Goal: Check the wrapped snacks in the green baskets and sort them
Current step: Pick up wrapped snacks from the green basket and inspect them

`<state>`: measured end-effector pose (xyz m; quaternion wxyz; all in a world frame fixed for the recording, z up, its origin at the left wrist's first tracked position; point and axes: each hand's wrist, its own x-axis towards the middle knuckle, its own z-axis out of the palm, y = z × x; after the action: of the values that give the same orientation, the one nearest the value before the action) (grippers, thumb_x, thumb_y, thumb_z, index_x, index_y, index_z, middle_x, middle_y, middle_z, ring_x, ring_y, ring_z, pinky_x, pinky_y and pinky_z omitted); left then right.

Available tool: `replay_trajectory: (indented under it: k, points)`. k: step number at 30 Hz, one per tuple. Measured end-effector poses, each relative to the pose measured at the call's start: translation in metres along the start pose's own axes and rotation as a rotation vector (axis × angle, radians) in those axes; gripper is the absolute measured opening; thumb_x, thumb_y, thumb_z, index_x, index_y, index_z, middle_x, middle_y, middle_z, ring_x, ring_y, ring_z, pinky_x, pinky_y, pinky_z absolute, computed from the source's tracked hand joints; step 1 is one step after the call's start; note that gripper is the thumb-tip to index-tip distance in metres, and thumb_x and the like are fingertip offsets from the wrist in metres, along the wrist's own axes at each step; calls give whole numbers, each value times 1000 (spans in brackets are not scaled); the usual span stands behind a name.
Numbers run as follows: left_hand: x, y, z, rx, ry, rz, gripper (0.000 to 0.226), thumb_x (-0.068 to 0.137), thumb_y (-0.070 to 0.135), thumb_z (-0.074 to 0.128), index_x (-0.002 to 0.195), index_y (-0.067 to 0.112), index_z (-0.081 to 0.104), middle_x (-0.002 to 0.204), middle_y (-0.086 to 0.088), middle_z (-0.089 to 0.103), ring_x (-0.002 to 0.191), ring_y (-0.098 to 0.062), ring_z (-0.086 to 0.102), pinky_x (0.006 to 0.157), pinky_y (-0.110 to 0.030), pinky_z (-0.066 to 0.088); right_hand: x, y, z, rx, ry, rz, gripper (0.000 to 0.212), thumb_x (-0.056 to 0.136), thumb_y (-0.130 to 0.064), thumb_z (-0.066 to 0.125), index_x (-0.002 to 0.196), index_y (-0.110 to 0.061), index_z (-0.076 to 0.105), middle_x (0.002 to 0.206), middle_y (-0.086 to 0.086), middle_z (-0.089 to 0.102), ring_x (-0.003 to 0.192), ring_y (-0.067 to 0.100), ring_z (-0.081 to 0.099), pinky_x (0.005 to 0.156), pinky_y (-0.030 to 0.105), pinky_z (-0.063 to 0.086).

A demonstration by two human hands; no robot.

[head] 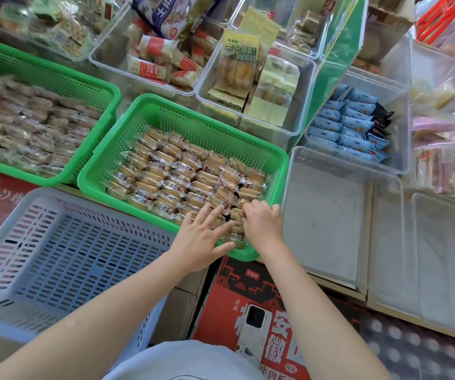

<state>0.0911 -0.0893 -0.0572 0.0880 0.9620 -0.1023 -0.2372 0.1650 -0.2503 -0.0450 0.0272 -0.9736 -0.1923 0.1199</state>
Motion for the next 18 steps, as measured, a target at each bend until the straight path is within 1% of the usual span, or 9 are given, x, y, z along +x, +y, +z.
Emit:
replay_trajectory:
  k: [3, 6, 8, 10, 12, 14, 16, 17, 18]
  points:
    - [0, 0, -2, 0, -16, -5, 75, 95, 78, 6, 160, 42, 12, 170, 0, -9, 155, -26, -17, 123, -55, 2, 0, -4, 1, 29, 33, 13, 18, 97, -14, 49, 111, -17, 59, 113, 0, 60, 105, 23, 55, 89, 39, 33]
    - [1, 1, -5, 10, -56, -11, 74, 95, 77, 9, 160, 42, 9, 170, 0, -5, 156, -26, -14, 124, -54, 2, -6, -3, 1, 61, 45, -18, 20, 98, -15, 46, 116, -18, 56, 113, -1, 59, 99, 23, 57, 85, 38, 30]
    - [1, 1, -5, 11, -60, -16, 75, 94, 77, 9, 160, 42, 9, 170, 1, -4, 156, -25, -13, 124, -55, 2, -8, -1, -1, 156, 52, -8, 19, 100, -15, 45, 114, -18, 56, 111, -2, 57, 95, 22, 57, 84, 39, 31]
    - [1, 2, -6, 9, -62, -28, 75, 95, 77, 10, 160, 41, 11, 170, 1, -3, 156, -25, -12, 124, -55, 3, -7, 1, -7, 263, 37, 2, 14, 101, -16, 44, 108, -19, 55, 109, -4, 56, 96, 20, 55, 85, 40, 35]
    - [1, 3, -7, -9, -57, -34, 73, 96, 76, 13, 160, 41, 12, 170, 1, -2, 156, -25, -10, 124, -55, 3, -9, 3, -18, 352, 61, -13, 8, 100, -15, 45, 98, -20, 51, 103, -5, 54, 96, 19, 51, 83, 39, 39]
    - [0, 3, -10, -44, -54, -29, 70, 98, 74, 17, 160, 41, 15, 170, 2, 1, 157, -23, -8, 124, -53, 3, -19, 6, -33, 459, 128, -14, 11, 100, -11, 46, 91, -17, 47, 91, -4, 52, 84, 19, 48, 70, 32, 39]
    - [-4, 3, -19, -204, -34, -41, 62, 102, 65, 28, 158, 39, 27, 169, 3, 12, 157, -21, 0, 124, -49, 6, -35, 12, -49, 587, 196, 57, 10, 102, -12, 46, 93, -13, 48, 84, 2, 54, 74, 21, 51, 61, 31, 39]
    - [-6, 5, -25, -370, -12, -72, 56, 104, 57, 35, 155, 34, 36, 167, 3, 23, 156, -20, 11, 123, -46, 12, -44, 14, -56, 666, 230, 124, 8, 103, -13, 46, 96, -12, 49, 83, 4, 56, 73, 20, 54, 61, 31, 42]
    - [-9, 8, -33, -595, 13, -117, 49, 106, 47, 40, 152, 29, 43, 161, 1, 36, 151, -20, 25, 120, -44, 22, -53, 15, -62, 765, 260, 210, 7, 103, -13, 47, 97, -12, 50, 84, 5, 58, 75, 20, 56, 62, 31, 45]
